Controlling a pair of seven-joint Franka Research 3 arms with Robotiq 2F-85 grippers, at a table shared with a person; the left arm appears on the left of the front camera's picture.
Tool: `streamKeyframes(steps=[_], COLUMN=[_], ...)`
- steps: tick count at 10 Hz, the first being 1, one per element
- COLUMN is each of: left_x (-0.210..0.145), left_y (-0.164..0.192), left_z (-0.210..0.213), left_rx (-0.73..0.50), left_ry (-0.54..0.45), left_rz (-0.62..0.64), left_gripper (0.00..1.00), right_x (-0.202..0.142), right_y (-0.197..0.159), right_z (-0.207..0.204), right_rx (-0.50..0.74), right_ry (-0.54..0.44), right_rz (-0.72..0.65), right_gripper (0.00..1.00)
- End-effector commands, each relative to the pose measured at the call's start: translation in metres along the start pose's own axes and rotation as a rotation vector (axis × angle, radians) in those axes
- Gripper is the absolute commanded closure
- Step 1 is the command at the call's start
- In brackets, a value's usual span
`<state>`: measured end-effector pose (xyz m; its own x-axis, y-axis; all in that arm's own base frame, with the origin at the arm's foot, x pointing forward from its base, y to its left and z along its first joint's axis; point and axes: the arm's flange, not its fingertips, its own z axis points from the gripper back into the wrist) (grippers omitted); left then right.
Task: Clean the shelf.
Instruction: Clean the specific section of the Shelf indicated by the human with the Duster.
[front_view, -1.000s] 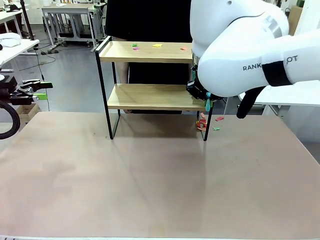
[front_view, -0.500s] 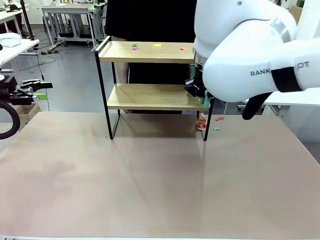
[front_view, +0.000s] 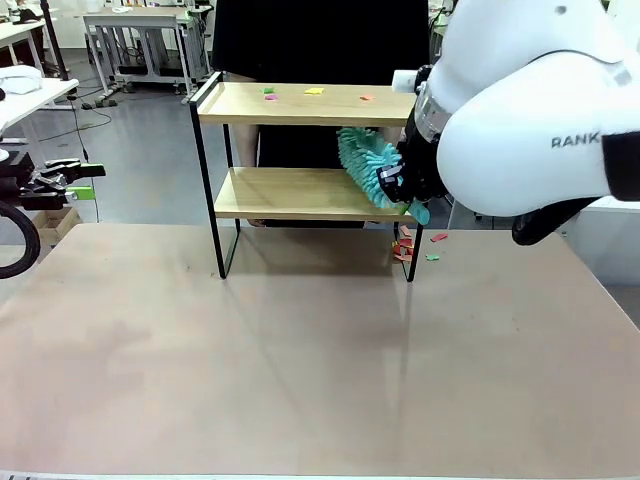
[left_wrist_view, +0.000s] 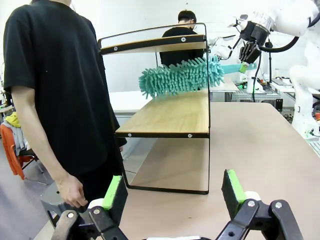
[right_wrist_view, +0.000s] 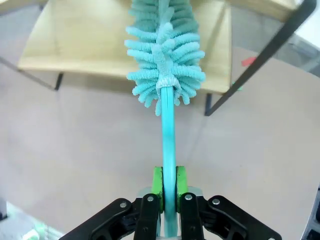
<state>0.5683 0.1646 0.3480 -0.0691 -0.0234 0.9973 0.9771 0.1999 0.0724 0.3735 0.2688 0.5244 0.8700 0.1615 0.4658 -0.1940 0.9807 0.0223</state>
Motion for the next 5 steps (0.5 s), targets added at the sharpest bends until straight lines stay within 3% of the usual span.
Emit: streamKeyframes(steps=[1, 5], left_x=[0.003, 0.003], left_y=[-0.002, -0.002], left_z=[0.0, 0.0], left_rx=[-0.003, -0.003], left_ry=[0.006, 0.006], left_rz=[-0.007, -0.007], left_gripper=[0.0, 0.0], right_x=[-0.011, -0.036], right_y=[-0.016, -0.032], right_z=[0.013, 0.029], right_rx=[0.119, 0.317], right_ry=[0.042, 0.052], right_rz=[0.139, 0.436], right_gripper=[0.87, 0.87])
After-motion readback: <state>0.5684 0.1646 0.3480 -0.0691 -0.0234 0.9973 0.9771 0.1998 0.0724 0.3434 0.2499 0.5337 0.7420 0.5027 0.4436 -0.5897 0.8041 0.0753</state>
